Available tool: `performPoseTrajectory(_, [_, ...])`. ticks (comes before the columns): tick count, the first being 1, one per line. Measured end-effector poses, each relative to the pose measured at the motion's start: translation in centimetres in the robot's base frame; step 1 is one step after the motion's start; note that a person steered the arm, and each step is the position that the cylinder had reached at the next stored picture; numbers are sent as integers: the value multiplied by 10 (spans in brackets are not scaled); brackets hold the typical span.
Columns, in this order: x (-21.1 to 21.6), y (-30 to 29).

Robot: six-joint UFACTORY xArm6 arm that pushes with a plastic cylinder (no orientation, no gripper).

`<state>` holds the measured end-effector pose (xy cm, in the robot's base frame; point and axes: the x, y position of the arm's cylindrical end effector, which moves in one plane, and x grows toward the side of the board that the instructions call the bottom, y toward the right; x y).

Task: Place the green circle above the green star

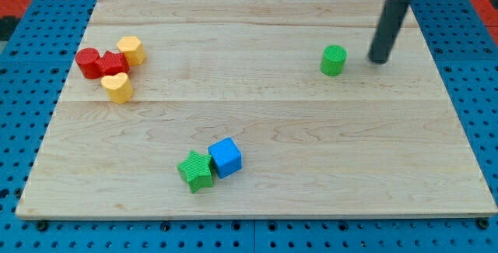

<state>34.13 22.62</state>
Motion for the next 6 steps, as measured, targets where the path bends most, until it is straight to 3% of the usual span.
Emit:
performPoseTrajectory(1, [9,-83])
performPoseTrajectory(3, [121,-242])
performPoseTrajectory(4, [89,-239])
performPoseTrajectory(5, [95,-294])
performPoseTrajectory(6, [136,-293])
